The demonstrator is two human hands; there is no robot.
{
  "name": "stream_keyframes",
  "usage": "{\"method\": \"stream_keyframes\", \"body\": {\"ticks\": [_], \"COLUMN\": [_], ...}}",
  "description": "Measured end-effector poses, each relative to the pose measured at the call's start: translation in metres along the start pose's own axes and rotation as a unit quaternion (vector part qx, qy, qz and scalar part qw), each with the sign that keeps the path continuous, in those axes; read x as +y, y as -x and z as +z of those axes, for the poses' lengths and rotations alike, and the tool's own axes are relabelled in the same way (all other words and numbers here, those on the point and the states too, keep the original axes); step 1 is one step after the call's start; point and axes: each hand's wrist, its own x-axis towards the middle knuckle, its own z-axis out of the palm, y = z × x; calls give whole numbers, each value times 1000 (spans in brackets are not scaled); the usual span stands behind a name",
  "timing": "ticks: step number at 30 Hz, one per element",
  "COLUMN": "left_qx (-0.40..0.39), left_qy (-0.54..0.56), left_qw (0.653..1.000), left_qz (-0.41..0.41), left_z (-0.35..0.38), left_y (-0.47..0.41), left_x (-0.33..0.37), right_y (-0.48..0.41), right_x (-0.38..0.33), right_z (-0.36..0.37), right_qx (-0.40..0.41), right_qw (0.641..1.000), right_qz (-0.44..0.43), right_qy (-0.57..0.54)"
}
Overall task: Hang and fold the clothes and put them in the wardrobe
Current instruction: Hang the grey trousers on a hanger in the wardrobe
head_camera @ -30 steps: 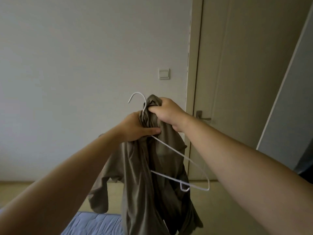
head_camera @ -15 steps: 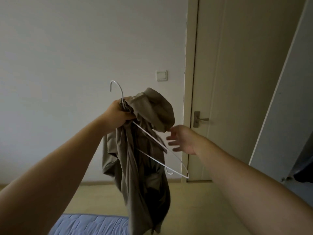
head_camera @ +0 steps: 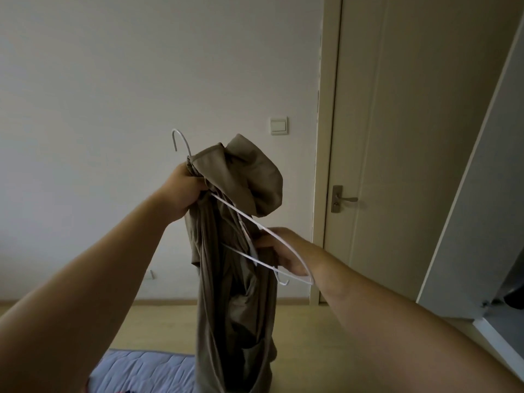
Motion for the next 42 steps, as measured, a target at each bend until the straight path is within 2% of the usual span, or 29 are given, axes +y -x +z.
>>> {"method": "stream_keyframes", "body": {"ticks": [2,4,10,14,16,20,23,26,28,33,36,39,42], "left_qx": [10,15,-31,-75,-76,-42,5,17,-4,-62,-79,-71,-27], "left_qy": [-9,-11,8,7,-9,-27,-25,-68,-128,-261,-291,-297,-303], "left_qw": [1000,999,997,993,992,988,987,987,983,961,953,952,952], "left_qz": [-17,-32,-73,-91,-101,-148,-159,-147,-133,-66,-22,1,33], "left_z": [-6,-10,-3,4,4,1,-6,-9,-5,38,79,124,166], "left_y": [1,2,8,7,2,-10,-20,-33,-43,-70,-85,-101,-116], "left_x": [-5,-11,-25,-31,-37,-55,-69,-85,-95,-107,-110,-109,-106], "right_y": [4,7,12,7,2,-5,-2,0,1,6,15,25,29], "right_x": [-12,-27,-51,-51,-49,-49,-48,-40,-35,-29,-27,-23,-18], "right_z": [0,2,6,14,14,-9,-35,-59,-69,-96,-120,-152,-187], "right_qx": [4,-11,-109,-110,-72,54,170,282,311,393,421,431,438], "right_qw": [999,999,991,992,996,992,983,955,943,915,902,899,896], "right_qz": [-11,-6,22,55,48,63,69,39,23,-1,-7,-4,-8], "right_qy": [-51,-50,-72,-21,-26,-93,-16,83,116,90,98,81,65]}}
